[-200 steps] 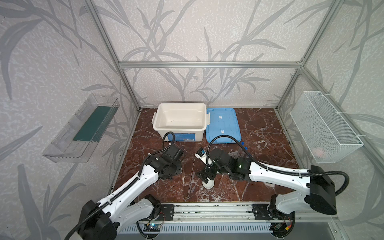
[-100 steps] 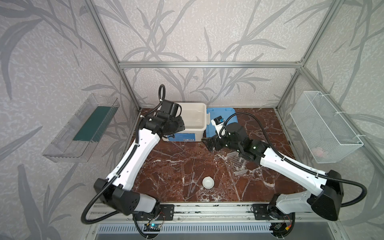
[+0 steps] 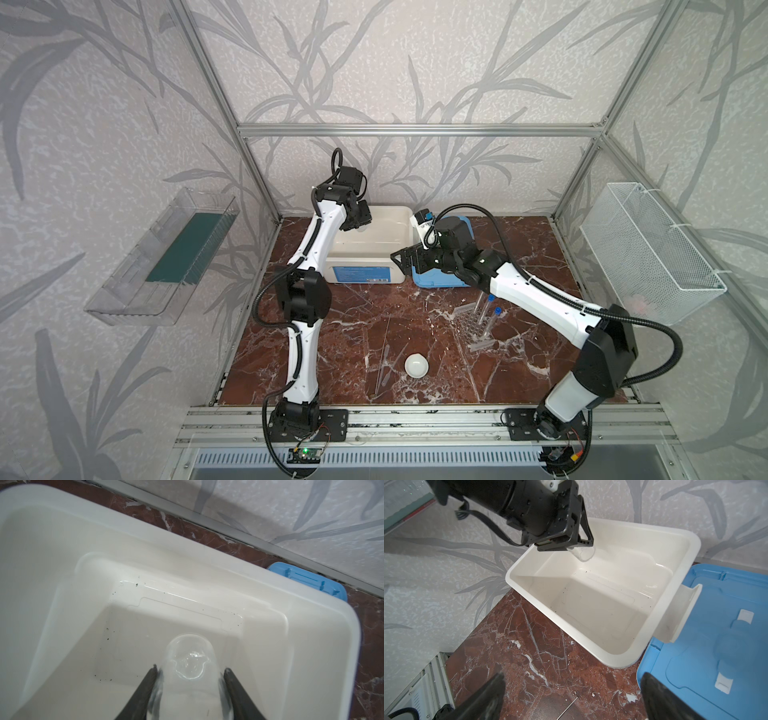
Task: Organize the chemistry lab equipment
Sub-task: 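Lift the bottle over the white bin with the left gripper while the right gripper follows, then lower the bottle into the white bin and open the left gripper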
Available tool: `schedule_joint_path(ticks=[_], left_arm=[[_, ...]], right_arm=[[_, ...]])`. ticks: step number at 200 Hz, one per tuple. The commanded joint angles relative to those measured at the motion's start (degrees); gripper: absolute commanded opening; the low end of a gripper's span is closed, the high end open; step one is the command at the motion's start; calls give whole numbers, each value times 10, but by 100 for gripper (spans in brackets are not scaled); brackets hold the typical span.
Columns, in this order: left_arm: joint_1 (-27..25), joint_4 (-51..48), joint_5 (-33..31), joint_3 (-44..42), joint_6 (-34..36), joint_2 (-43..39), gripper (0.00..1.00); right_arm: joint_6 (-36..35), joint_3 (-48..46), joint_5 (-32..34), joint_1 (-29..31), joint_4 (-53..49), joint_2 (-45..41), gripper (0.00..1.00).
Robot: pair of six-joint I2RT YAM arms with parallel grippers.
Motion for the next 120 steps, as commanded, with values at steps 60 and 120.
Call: schedule_joint_path(ticks=[60, 120], left_arm=[[-10, -10, 2, -116, -4, -25, 34], [-19, 33, 26, -236, -23, -89, 34]], right_arm=[[35, 28, -24, -3, 27, 65, 100], [63, 12, -32, -3, 62, 90, 99]])
